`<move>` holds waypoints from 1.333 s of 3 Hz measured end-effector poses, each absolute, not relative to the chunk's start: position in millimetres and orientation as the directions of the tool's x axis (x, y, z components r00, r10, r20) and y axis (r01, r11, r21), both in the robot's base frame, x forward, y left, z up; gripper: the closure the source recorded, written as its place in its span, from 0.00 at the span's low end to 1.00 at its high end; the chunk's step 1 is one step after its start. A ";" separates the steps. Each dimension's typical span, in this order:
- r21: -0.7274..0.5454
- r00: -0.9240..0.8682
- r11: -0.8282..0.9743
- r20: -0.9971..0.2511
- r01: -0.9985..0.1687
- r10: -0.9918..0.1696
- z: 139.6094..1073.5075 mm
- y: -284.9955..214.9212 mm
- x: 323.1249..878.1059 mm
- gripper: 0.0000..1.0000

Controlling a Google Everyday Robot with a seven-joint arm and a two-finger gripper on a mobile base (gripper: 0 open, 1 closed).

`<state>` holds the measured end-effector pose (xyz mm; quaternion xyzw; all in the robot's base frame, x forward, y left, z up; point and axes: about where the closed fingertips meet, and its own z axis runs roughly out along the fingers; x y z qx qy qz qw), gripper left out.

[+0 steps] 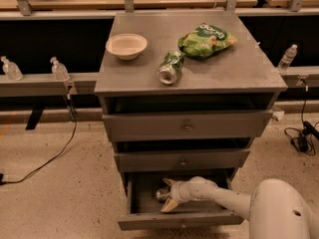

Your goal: Pick 7up can from bottom drawer and place on counter

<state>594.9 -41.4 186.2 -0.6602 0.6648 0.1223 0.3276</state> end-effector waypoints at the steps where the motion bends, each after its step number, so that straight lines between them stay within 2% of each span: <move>1: -0.270 0.086 0.098 -0.597 -0.958 -0.798 191.4 -41.4 594.9 0.33; 2: -0.270 0.086 0.098 -0.597 -0.958 -0.798 194.7 -41.4 595.0 0.45; 3: -0.275 0.079 0.108 -0.591 -0.955 -0.803 179.0 -41.8 605.4 0.41; 4: -0.264 0.063 0.113 -0.577 -0.958 -0.815 155.8 -42.9 614.5 0.32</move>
Offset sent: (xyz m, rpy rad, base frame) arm 0.0379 -0.0054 -0.0610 -0.0494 -0.0030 -0.0515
